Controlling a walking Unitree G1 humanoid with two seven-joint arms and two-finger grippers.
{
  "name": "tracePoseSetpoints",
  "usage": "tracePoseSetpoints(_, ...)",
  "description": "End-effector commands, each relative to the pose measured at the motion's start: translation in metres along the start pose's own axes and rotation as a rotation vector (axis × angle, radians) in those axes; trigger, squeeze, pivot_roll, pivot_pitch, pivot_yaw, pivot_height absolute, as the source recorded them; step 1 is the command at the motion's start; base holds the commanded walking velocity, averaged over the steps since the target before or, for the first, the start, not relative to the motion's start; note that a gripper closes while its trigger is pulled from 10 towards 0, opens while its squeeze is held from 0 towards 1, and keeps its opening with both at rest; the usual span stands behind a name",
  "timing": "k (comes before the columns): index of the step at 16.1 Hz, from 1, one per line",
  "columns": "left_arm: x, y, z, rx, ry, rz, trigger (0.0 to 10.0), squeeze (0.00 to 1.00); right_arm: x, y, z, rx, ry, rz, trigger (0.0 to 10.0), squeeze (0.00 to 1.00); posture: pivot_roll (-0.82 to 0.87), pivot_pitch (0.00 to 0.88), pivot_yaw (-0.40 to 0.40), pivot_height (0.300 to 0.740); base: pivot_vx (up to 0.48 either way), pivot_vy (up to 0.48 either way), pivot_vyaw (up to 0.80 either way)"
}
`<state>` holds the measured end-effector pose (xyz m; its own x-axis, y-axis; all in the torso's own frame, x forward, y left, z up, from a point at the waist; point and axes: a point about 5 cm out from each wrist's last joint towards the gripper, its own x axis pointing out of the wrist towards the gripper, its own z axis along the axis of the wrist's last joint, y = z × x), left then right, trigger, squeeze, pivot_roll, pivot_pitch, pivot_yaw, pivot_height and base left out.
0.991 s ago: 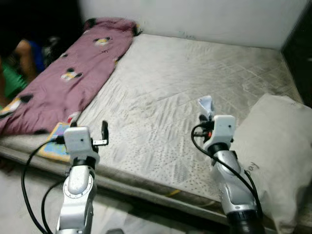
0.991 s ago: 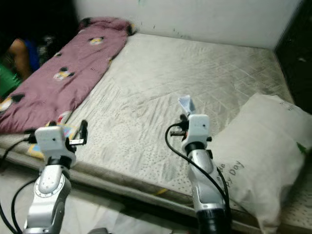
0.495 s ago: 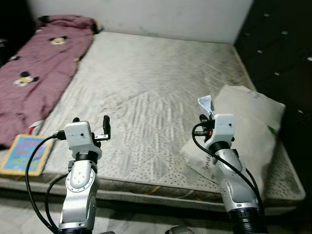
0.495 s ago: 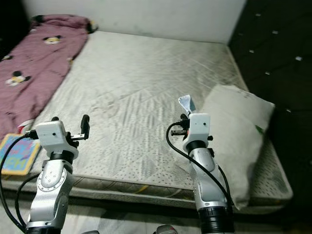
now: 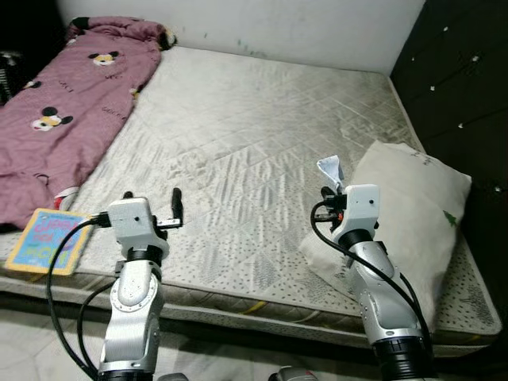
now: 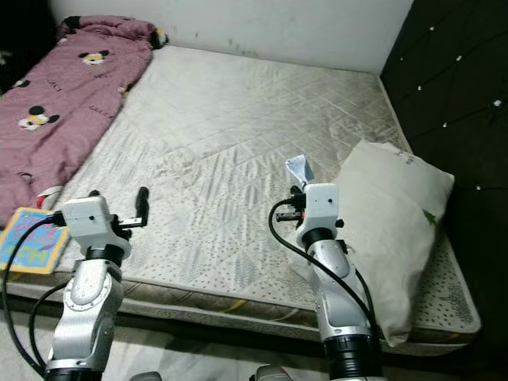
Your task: Clean up the room
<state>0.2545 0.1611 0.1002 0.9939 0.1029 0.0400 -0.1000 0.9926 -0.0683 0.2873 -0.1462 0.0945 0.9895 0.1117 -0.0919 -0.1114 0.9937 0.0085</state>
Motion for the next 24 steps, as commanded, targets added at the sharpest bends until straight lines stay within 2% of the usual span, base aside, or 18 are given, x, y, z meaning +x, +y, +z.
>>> tracePoseSetpoints(1,0.0006,0.0018,-0.0002,0.001,0.007,0.003,10.0,0.0,0.0025,0.0012,0.0016,0.012,0.005,0.003,10.0,0.0,-0.03,0.0,-0.045,0.74,0.0,0.322,0.0)
tracePoseSetpoints(12,0.0011,0.0007,-0.0003,0.001,0.01,-0.002,10.0,0.0,0.003,0.001,-0.0011,0.027,0.029,0.003,10.0,0.0,-0.03,0.0,-0.043,0.74,0.0,0.326,0.0)
tracePoseSetpoints(17,0.0004,0.0007,-0.0012,-0.007,0.015,0.001,10.0,0.0,0.0027,0.0011,-0.0016,0.027,0.035,0.006,10.0,0.0,-0.03,0.0,-0.044,0.74,0.0,0.338,-0.8)
tracePoseSetpoints(22,0.0004,0.0009,-0.0015,-0.009,0.018,0.001,10.0,0.0,0.0026,0.0014,-0.0017,0.029,0.039,0.006,10.0,0.0,-0.03,0.0,-0.043,0.74,0.0,0.347,0.0)
tracePoseSetpoints(24,0.0006,0.001,-0.0017,-0.01,0.02,0.001,10.0,0.0,0.0028,0.0016,-0.0022,0.029,0.044,0.007,10.0,0.0,-0.03,0.0,-0.041,0.74,0.0,0.345,-0.65)
